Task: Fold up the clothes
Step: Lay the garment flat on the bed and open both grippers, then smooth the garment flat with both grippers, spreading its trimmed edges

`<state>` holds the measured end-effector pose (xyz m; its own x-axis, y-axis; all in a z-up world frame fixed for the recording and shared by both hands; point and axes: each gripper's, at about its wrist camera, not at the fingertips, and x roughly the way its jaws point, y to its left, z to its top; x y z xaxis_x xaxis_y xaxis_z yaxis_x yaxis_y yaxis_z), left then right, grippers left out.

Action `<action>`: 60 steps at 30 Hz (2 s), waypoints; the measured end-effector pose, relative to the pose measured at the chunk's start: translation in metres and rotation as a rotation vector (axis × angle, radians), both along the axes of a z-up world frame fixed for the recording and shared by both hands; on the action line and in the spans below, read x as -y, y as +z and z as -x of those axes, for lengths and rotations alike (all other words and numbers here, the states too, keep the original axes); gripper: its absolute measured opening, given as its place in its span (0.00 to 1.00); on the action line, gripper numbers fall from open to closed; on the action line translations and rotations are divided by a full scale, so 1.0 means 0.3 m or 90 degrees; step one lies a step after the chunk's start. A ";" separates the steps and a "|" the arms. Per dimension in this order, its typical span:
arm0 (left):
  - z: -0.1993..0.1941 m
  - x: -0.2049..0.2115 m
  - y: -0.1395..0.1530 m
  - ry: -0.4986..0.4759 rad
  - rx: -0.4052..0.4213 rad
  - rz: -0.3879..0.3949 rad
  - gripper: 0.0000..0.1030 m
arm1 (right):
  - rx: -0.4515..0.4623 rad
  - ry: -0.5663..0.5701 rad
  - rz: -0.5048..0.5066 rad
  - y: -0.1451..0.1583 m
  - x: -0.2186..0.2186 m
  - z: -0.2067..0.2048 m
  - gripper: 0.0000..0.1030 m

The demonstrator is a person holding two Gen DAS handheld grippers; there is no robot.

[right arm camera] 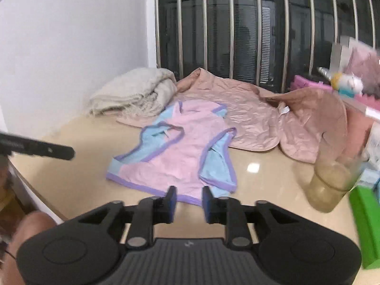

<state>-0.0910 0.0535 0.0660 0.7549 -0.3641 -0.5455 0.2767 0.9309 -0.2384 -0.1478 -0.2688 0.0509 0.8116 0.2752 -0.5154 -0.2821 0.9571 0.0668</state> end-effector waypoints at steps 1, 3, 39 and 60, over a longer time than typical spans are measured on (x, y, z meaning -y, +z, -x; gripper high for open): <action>-0.041 0.012 -0.008 0.012 0.003 -0.014 0.71 | 0.005 -0.008 -0.002 -0.002 0.005 -0.035 0.42; -0.172 0.070 -0.033 0.034 -0.009 -0.032 0.71 | 0.006 -0.027 0.014 -0.012 -0.007 -0.142 0.42; -0.674 0.197 -0.179 0.130 -0.109 -0.014 0.21 | -0.066 0.085 0.029 -0.148 -0.242 -0.102 0.23; -0.068 -0.036 -0.143 0.220 0.014 -0.055 0.66 | -0.055 -0.030 0.000 -0.025 0.036 -0.144 0.34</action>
